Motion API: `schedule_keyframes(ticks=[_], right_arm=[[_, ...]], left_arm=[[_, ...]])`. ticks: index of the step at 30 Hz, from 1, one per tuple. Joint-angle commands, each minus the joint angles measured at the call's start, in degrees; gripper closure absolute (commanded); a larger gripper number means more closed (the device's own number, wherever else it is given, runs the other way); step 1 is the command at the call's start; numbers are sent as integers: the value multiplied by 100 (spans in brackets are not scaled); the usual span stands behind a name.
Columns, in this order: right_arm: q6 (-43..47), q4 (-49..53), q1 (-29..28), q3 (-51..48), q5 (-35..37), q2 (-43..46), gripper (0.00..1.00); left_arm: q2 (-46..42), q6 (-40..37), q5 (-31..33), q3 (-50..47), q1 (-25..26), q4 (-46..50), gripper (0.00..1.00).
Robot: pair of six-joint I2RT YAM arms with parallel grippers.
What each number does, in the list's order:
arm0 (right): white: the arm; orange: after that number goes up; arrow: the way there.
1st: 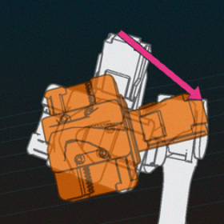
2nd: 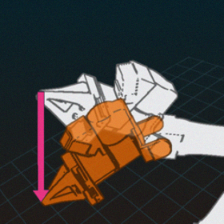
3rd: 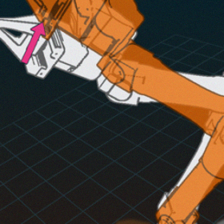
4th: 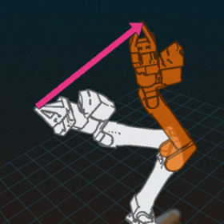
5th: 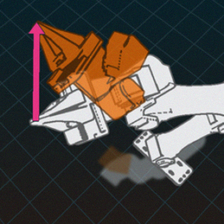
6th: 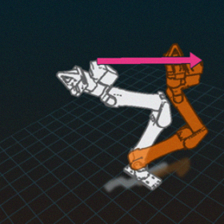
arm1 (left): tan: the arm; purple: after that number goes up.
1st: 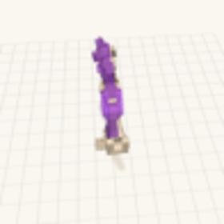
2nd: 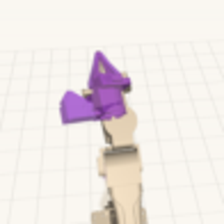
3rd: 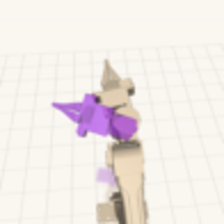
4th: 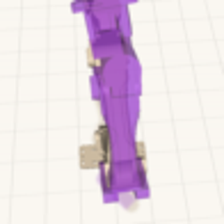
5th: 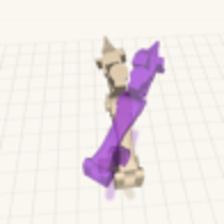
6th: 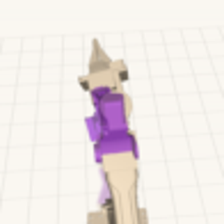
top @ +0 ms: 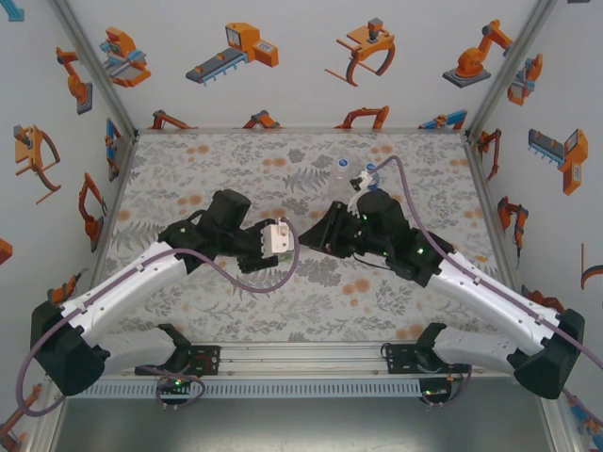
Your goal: Screw on the bottle caps
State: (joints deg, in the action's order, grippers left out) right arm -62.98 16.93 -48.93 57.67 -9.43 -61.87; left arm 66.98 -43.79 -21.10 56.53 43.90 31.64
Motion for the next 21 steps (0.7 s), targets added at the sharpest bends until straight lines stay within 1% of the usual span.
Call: schedule_keyframes(ticks=[1,3,5,7,10,13,17,19,21], right_arm=[[411,-69,-2,277,33,24,63],[1095,-211,1,348,-41,92,53],[1941,-233,-1,451,-64,193,51],[2864,-194,2,520,-92,323,44],[4485,-149,-2,552,-441,504,44],[6208,-58,-4,534,-1195,651,43],[8370,431,-1,643,-2322,686,43],[9114,668,-6,716,-2592,622,43],[9435,783,-10,810,-2715,509,42]], left_arm=[[-26,24,-185,164,36,-185,100],[-45,5,-260,150,35,-182,100],[-58,-30,-354,140,33,-165,100],[-67,-48,-431,154,31,-132,100],[-69,-88,-540,165,35,-79,100],[-67,-154,-673,184,36,13,100],[-93,-270,-970,200,32,121,100],[-111,-312,-1088,191,35,145,100],[-119,-331,-1182,183,31,159,100]])
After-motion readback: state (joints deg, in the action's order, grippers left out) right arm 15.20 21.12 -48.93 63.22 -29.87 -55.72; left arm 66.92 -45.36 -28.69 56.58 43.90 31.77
